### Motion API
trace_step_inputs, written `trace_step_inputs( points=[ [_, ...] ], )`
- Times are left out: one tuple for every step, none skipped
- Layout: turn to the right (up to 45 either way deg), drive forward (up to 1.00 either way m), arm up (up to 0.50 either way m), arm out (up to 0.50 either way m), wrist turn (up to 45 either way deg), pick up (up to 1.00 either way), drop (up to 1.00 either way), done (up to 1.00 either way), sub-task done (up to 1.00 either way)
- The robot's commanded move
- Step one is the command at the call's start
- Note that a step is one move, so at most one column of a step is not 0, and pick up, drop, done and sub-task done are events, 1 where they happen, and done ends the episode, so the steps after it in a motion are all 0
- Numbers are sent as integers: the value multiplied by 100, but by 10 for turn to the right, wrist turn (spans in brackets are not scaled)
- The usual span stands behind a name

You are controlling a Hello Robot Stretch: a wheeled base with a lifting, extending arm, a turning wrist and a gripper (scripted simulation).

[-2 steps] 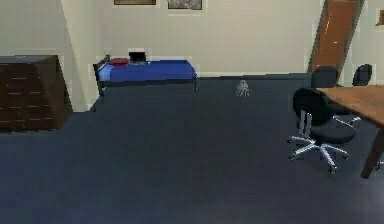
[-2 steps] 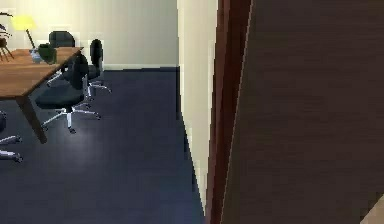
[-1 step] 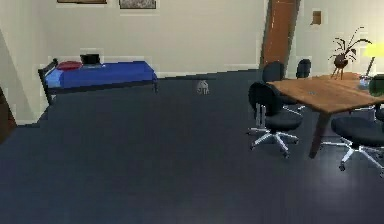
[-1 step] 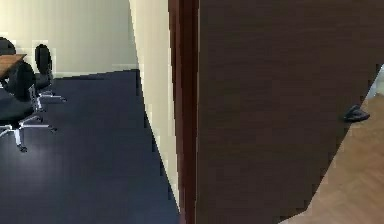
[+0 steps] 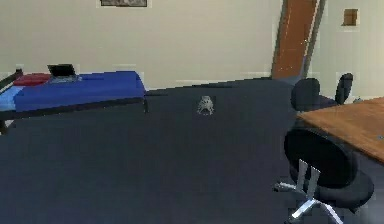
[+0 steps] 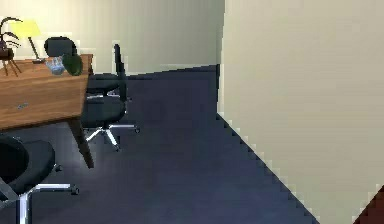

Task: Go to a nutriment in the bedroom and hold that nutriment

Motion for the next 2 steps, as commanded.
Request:
trace_step_inputs(
  points=[
    [30, 0, 0, 0, 0, 0, 0, 0, 0],
    [0, 100, 0, 0, 0, 0, 0, 0, 0]
  ],
)
